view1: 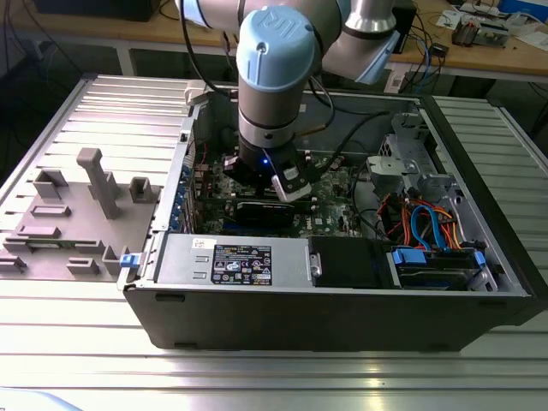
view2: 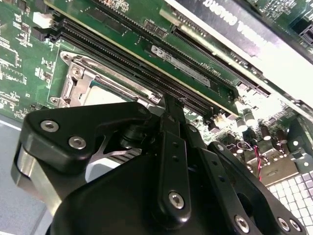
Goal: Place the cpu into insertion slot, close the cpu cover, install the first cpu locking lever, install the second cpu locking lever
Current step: 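Install the second cpu locking lever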
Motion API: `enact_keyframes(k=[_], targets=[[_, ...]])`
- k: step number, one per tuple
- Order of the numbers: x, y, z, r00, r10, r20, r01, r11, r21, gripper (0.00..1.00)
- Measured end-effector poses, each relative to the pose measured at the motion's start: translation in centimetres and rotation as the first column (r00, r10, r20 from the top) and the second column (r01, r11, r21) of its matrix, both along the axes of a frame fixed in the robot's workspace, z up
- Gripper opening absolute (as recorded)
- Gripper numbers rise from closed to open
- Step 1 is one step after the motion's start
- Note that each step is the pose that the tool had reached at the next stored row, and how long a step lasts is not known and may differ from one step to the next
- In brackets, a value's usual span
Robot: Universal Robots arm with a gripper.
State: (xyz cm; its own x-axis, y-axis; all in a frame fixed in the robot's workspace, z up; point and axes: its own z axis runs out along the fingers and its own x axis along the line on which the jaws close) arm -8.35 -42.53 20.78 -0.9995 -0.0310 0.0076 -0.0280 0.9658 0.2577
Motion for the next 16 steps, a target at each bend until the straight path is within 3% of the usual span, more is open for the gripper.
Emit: enact_keyframes(k=[16], targets=[[-0.65,0.47,-1.01,1.0,0.0,0.0,0.0,0.9991,0.0423,0.11]])
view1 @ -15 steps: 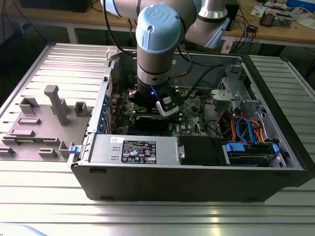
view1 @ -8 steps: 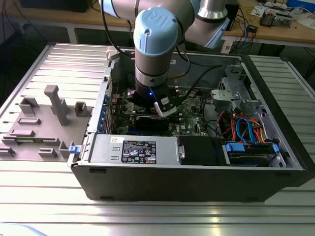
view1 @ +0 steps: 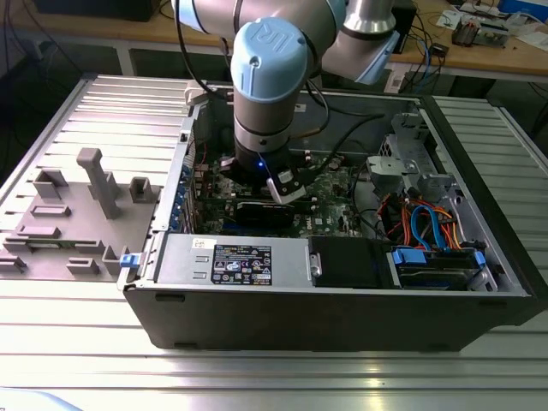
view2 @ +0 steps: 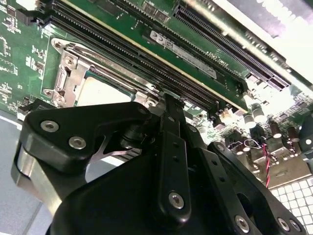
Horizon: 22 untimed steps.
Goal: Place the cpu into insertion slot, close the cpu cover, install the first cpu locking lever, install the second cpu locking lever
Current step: 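Install the second cpu locking lever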
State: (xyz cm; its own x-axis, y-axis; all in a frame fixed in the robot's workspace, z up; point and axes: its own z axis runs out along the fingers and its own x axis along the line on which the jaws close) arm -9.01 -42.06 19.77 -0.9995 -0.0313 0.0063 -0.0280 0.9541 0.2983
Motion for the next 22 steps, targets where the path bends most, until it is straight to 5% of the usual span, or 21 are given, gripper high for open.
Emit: enact_keyframes(k=[10,17,22], targets=[[-0.37,0.14,-0.14,1.0,0.0,0.0001,0.0,1.0,0.0057,0.11],[-0.39,0.14,1.25,1.0,0.0,0.0,0.0,1.0,0.0056,0.11],[-0.38,0.14,1.3,1.0,0.0,0.0002,0.0,1.0,0.0059,0.11]])
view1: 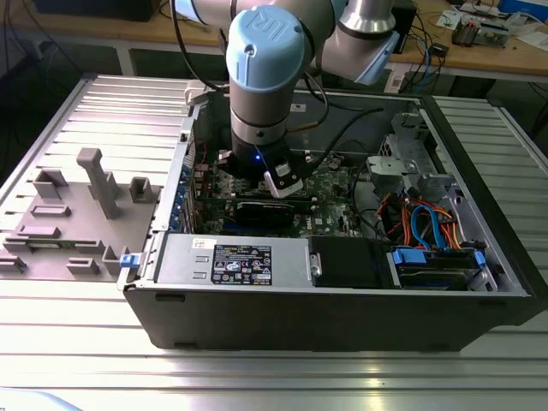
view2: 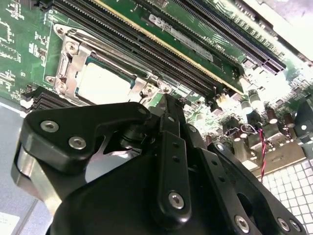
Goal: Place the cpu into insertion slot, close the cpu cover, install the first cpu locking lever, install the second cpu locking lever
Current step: 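Install the second cpu locking lever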
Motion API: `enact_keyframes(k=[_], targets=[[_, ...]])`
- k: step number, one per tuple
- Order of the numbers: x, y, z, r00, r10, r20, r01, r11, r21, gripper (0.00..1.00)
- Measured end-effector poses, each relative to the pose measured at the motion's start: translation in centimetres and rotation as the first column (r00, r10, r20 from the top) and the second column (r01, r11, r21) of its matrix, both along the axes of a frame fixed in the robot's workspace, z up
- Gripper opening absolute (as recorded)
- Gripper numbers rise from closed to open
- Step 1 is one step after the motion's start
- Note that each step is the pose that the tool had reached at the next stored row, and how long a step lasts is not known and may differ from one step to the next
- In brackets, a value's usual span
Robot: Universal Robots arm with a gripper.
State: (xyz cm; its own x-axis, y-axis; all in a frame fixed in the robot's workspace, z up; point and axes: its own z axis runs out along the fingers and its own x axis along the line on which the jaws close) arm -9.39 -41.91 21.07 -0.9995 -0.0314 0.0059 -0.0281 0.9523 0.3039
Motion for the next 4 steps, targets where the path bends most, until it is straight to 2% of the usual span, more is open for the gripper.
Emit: enact_keyframes(k=[4], targets=[[0.0,0.0,0.06,1.0,0.0,-0.0001,0.0,1.0,-0.0002,0.11]])
